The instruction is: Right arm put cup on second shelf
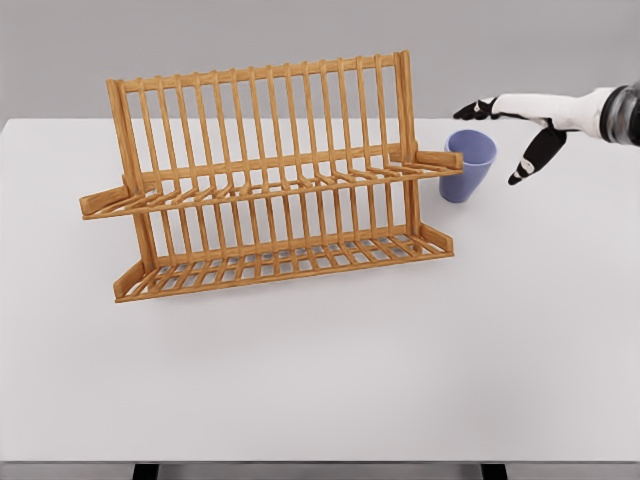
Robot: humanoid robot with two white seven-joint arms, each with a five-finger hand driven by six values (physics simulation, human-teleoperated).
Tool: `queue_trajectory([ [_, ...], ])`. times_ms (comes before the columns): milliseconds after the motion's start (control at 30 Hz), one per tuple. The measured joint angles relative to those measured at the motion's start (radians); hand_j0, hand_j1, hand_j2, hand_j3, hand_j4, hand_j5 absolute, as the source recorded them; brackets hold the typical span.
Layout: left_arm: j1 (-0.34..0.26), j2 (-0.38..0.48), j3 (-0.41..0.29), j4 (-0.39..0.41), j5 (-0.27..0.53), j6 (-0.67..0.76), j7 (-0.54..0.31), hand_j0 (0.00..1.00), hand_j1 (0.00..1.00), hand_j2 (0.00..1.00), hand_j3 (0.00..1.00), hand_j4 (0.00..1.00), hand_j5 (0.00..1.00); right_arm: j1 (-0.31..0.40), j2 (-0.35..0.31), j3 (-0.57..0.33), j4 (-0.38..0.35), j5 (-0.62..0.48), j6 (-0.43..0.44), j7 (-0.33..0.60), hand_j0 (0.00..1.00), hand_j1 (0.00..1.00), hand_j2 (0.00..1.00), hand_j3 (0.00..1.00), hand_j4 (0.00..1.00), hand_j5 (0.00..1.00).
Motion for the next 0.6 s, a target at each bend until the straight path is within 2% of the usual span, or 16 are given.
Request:
queue_trajectory([
  [200,0.0,0.0,0.0,0.0,0.0,0.0,0.0,1.0,1.0,1.0,1.0,1.0,1.0,-0.021,0.004,0.006,0.064,-0.037,0.0,0.0,0.99,0.99,0.99,0.99,0.99,0.99],
  [367,0.0,0.0,0.0,0.0,0.0,0.0,0.0,1.0,1.0,1.0,1.0,1.0,1.0,-0.028,0.04,0.007,0.144,-0.066,0.0,0.0,0.99,0.99,0.99,0.99,0.99,0.99],
  [600,0.0,0.0,0.0,0.0,0.0,0.0,0.0,1.0,1.0,1.0,1.0,1.0,1.0,-0.031,0.059,0.007,0.22,-0.156,-0.002,0.0,0.99,0.99,0.99,0.99,0.99,0.99],
])
